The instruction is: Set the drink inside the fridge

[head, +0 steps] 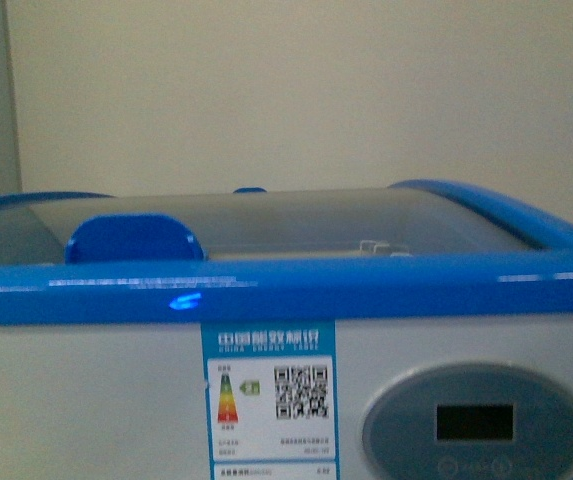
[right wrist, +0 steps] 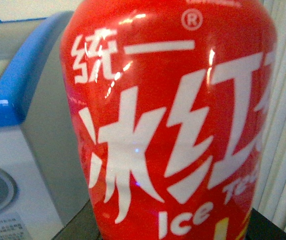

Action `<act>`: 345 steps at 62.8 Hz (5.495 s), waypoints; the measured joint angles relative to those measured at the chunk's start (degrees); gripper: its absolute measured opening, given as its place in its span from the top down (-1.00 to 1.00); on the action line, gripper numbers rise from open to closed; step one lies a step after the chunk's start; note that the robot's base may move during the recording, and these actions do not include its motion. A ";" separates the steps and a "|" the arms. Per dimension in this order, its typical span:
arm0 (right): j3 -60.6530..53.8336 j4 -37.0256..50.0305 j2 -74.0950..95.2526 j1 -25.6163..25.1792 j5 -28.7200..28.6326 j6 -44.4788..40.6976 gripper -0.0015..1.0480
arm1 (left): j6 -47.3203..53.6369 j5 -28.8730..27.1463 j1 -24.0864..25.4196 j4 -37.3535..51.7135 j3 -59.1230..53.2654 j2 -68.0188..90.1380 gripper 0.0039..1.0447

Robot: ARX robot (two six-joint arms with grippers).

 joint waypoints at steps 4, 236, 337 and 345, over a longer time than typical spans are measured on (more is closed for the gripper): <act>0.00 0.00 0.00 0.00 0.00 -0.02 0.30 | -0.02 0.04 0.00 0.00 0.00 0.02 -0.85; 0.39 -1.22 0.39 -0.42 -1.62 -0.57 0.30 | -4.11 -0.59 -0.50 21.24 19.65 41.33 -0.33; 72.39 -10.78 101.46 9.94 -25.44 -69.37 0.31 | -0.57 0.02 0.00 7.15 0.00 7.69 0.96; 74.86 -9.03 105.02 8.79 -24.22 -69.22 0.31 | -0.55 0.02 0.00 0.26 0.00 0.50 0.96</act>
